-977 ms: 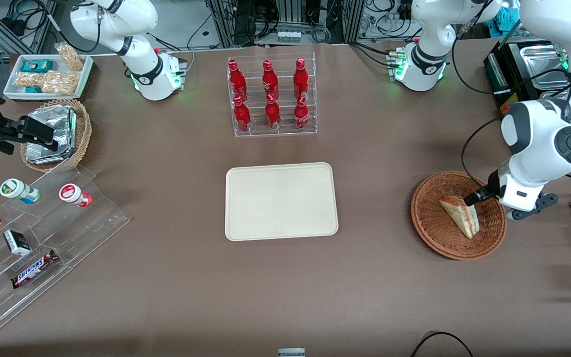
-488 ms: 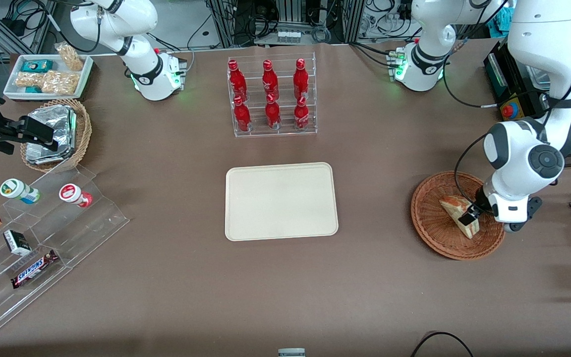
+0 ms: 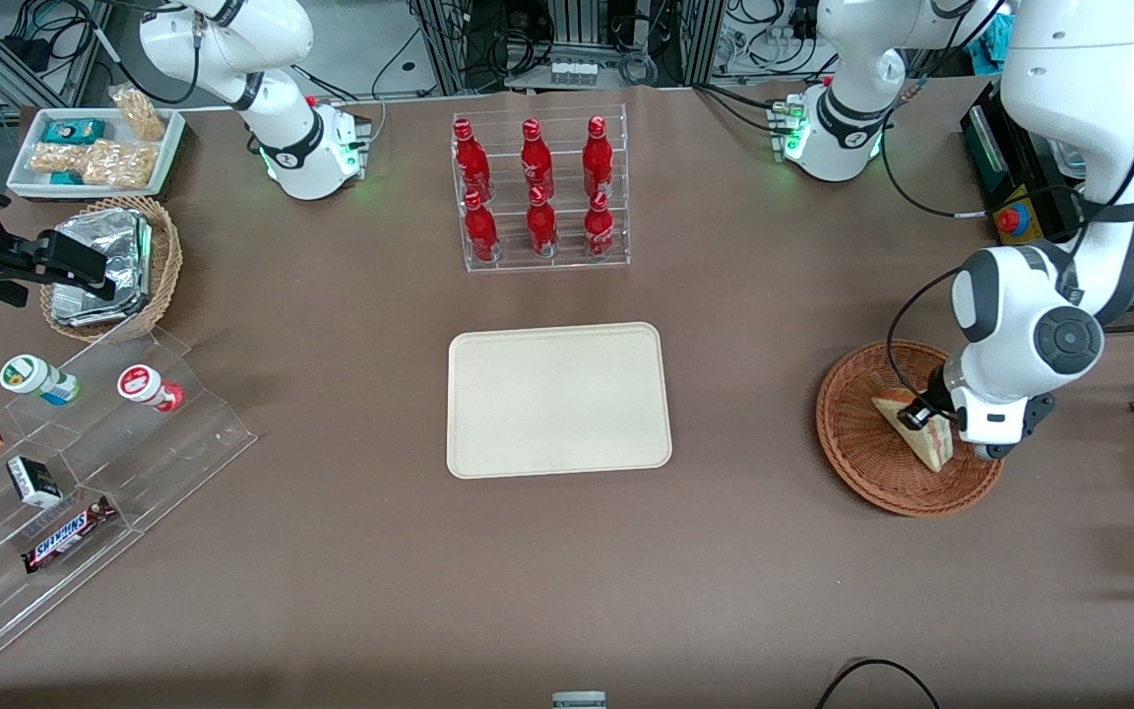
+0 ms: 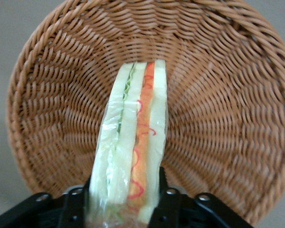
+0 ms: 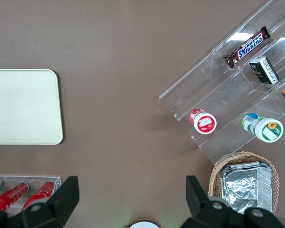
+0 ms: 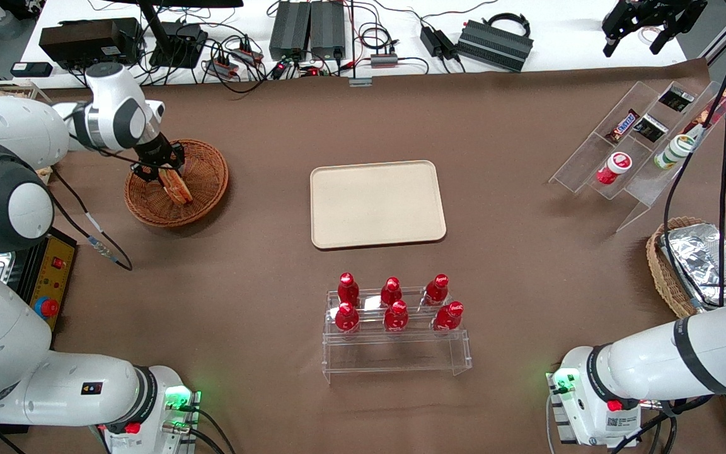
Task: Place sandwich from basket to tray
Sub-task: 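Lower the left gripper and close it on the sandwich, then lift the sandwich and carry it toward the cream tray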
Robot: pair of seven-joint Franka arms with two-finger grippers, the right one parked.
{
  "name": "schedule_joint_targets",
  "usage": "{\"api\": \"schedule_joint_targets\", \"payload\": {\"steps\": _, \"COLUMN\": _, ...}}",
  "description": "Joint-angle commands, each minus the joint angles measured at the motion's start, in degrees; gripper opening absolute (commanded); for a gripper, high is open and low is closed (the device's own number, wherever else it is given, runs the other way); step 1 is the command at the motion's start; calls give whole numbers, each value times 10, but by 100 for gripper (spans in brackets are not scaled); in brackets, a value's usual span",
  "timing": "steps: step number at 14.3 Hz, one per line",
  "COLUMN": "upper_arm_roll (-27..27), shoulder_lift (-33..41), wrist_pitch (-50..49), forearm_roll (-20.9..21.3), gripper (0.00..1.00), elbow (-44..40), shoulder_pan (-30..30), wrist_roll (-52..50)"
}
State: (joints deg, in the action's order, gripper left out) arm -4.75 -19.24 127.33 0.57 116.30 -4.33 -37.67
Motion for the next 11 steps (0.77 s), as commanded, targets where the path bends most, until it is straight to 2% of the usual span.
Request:
{"api": "schedule_joint_targets", "payload": {"steps": 1, "upper_arm_roll": -2, "shoulder_lift": 16, "wrist_pitch": -123, "forearm_roll": 1, "gripper": 5, "elbow": -66, "shoulder_pan": -24, "wrist_roll": 59}}
{"api": "schedule_joint_targets", "payload": {"steps": 4, "upper_arm_roll": -2, "shoulder_lift": 14, "wrist_pitch": -146, "forearm_roll": -5, "gripper": 5, "elbow": -91, "shoulder_pan": -99, "wrist_roll": 67}}
{"api": "schedule_joint_targets", "payload": {"steps": 7, "upper_arm_roll": -2, "shoulder_lift": 4, "wrist_pitch": -145, "forearm_roll": -5, "gripper": 6, "elbow": -117, "shoulder_pan": -198, "wrist_roll": 70}}
{"api": "schedule_joint_targets", "payload": {"steps": 9, "upper_arm_roll": -2, "shoulder_lift": -31, "wrist_pitch": -139, "forearm_roll": -7, "gripper": 6, "elbow": -156, "shoulder_pan": -262, "wrist_roll": 69}}
{"api": "schedule_joint_targets", "payload": {"steps": 11, "upper_arm_roll": -2, "shoulder_lift": -64, "wrist_pitch": -114, "forearm_roll": -57, "gripper": 6, "elbow": -185, "shoulder_pan": -316, "wrist_roll": 66}}
